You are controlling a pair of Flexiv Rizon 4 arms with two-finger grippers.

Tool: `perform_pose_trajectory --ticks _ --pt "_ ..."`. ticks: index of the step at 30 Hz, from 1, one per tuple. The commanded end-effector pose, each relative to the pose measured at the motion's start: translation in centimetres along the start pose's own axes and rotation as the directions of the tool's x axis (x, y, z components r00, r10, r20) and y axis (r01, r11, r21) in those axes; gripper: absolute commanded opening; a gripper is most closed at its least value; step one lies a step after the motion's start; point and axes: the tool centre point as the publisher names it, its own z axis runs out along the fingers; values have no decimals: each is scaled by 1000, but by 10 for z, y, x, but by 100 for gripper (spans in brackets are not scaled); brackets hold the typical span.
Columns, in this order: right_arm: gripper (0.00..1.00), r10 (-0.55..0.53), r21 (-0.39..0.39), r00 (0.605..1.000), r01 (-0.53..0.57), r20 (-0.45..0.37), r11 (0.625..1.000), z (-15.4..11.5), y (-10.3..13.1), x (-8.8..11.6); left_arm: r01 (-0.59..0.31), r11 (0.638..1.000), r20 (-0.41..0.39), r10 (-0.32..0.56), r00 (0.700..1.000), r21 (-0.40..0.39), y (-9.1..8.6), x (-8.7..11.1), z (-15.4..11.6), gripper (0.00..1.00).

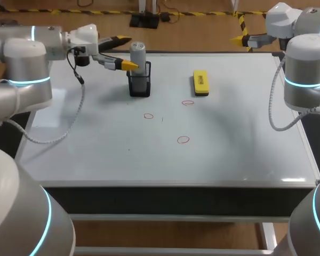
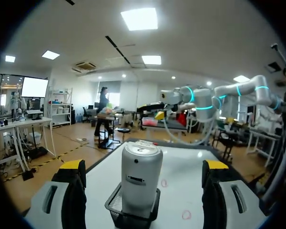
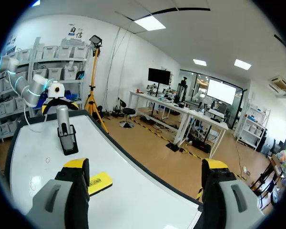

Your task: Pick up the inspection probe, press it on each red-marked spot on the whiteboard one by one, put down the probe, pick up the eraser, and wipe off all the red marks.

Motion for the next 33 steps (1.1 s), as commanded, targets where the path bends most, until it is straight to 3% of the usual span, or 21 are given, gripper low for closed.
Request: perform_pose_trajectory --ticks 1,12,33 --pt "100 0 1 1000 0 -1 1000 0 0 -1 -4 1000 -3 4 1000 21 8 -1 13 100" --pt "100 0 1 1000 0 -1 1000 0 0 -1 33 998 8 -34 999 46 26 6 32 100" --pt "100 0 1 1000 0 -1 1000 0 0 -1 19 999 -18 -18 1000 44 26 -7 39 100"
